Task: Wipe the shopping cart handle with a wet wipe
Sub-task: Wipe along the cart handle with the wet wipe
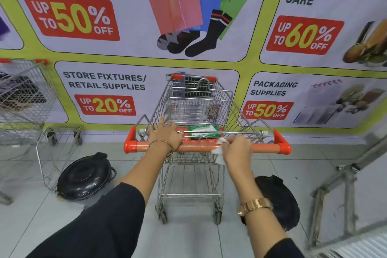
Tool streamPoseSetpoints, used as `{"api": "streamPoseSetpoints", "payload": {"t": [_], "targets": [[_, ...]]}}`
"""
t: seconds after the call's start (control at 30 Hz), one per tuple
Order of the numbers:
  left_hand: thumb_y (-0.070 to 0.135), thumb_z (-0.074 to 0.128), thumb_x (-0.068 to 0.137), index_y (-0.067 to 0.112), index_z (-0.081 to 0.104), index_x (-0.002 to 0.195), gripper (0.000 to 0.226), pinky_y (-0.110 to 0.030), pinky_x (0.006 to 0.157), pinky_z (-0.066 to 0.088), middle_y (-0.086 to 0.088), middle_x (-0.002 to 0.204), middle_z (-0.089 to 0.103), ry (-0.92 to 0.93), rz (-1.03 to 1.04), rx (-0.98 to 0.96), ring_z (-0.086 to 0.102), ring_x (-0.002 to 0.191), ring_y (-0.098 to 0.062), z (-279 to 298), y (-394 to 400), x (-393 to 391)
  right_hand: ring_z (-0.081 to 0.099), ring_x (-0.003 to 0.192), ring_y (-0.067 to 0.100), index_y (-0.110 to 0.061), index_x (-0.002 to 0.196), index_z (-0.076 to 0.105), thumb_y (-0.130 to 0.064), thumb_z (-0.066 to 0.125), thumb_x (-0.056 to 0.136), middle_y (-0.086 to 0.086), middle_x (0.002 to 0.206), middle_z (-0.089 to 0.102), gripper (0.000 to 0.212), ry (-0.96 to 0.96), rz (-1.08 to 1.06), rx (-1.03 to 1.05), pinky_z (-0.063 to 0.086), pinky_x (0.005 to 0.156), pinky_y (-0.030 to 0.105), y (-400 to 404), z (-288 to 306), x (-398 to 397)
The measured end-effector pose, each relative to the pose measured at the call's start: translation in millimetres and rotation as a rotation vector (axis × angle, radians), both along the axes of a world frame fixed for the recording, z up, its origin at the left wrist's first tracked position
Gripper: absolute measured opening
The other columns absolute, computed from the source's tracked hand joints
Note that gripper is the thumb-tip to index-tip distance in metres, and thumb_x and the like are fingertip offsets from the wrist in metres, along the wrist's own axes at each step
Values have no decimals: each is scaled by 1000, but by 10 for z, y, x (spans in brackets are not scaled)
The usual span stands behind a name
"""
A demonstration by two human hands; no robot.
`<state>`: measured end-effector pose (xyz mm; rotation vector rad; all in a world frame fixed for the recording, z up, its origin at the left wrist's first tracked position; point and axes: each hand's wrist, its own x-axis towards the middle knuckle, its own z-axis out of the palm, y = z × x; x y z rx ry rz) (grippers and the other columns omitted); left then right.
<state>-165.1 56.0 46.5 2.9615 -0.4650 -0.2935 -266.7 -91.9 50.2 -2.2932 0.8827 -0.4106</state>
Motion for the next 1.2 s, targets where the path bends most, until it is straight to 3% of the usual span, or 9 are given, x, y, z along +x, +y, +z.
{"api": "streamPoseSetpoints", "payload": {"t": [0.13,0.33,0.47,0.7,0.8,0.9,0.97,1.1,1.2], "targets": [[39,28,95,19,30,145,54,-56,117,9,-2,158,19,17,1,-13,-2,149,-21,5,37,23,64,76,27,-3,94,69,-7,55,88,13,86,69,16,-17,172,-8,56,70,37,556,9,121],[38,30,94,16,30,145,56,-57,116,9,-3,159,14,42,-8,-27,-3,148,-21,38,61,2,51,66,22,2,97,67,-11,52,90,16,84,67,21,39,-40,-45,35,48,21,5,126,-63],[38,28,94,17,30,145,55,-58,116,10,-3,159,18,41,-22,-33,-2,148,-23,44,41,-23,61,76,28,2,96,67,-5,52,89,20,92,67,18,48,-101,-60,44,60,29,81,114,22],[38,31,93,15,27,146,58,-55,117,8,-3,159,15,36,-7,-52,-2,149,-22,13,95,22,63,79,29,-1,95,70,-7,54,87,17,90,69,18,-1,50,2,50,65,32,554,40,196],[38,31,94,15,27,147,58,-55,117,8,-3,159,16,35,-6,-57,-2,148,-22,15,111,25,55,62,18,-1,100,67,-8,52,89,15,89,69,19,40,-87,17,47,52,24,149,67,30],[38,30,94,14,28,146,57,-56,116,11,-4,159,16,21,-14,-45,0,148,-23,17,101,18,53,77,23,0,105,64,-4,52,89,22,102,65,21,19,-283,-1,47,70,27,-279,142,-131],[38,29,94,14,29,145,57,-56,116,11,-4,159,18,13,-18,-37,1,148,-23,9,87,7,56,84,28,2,103,64,0,52,88,23,102,65,20,43,-315,-57,46,71,32,-333,142,-121],[38,27,94,15,30,145,56,-56,117,11,-4,159,18,7,-19,-25,1,148,-23,3,80,5,63,83,28,3,95,63,0,55,86,18,95,66,13,64,-180,-79,57,76,35,89,83,34],[37,27,94,15,31,145,55,-55,117,10,-3,159,17,6,-20,-25,1,148,-22,0,83,5,63,85,27,1,96,65,-5,54,88,15,96,65,15,112,-7,-119,53,71,30,520,72,144]]}}
